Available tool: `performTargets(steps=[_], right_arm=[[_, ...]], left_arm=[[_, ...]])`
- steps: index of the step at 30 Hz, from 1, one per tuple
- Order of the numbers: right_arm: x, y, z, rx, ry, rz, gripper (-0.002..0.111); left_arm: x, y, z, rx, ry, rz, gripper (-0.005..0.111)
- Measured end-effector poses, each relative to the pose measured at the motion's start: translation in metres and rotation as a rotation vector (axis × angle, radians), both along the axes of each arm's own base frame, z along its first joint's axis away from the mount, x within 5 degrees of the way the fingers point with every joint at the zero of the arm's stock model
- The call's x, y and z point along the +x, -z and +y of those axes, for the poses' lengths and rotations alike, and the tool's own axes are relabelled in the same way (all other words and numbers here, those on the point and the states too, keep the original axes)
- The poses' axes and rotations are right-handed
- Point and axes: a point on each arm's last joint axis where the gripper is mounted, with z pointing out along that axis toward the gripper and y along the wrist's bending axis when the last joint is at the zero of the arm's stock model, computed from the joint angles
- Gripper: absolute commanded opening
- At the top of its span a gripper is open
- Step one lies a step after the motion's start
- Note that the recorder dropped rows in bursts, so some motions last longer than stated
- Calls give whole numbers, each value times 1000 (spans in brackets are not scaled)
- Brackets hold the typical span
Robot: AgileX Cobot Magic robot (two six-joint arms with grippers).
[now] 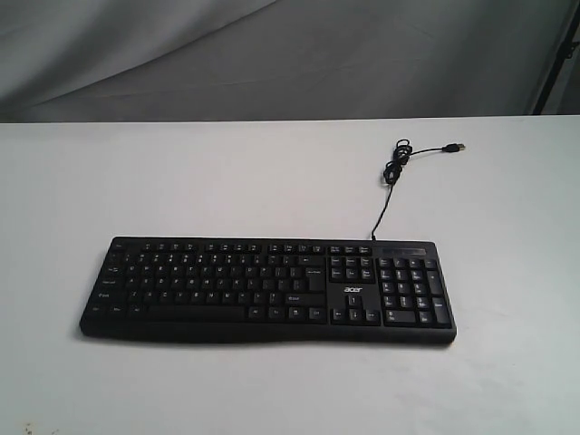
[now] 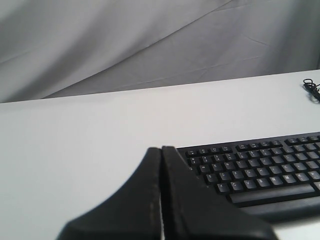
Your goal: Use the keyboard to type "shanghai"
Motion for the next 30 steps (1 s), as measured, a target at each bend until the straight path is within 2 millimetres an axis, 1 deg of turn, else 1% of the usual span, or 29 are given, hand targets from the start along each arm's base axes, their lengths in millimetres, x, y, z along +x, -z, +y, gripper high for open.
performTargets(steps=[8, 30], right_arm=[[-2, 16, -4, -52, 43, 165, 0], [-3, 17, -5, -54, 45, 178, 0]], left_arm=[[0, 0, 0, 0, 0, 0, 0], [0, 0, 0, 0, 0, 0, 0]])
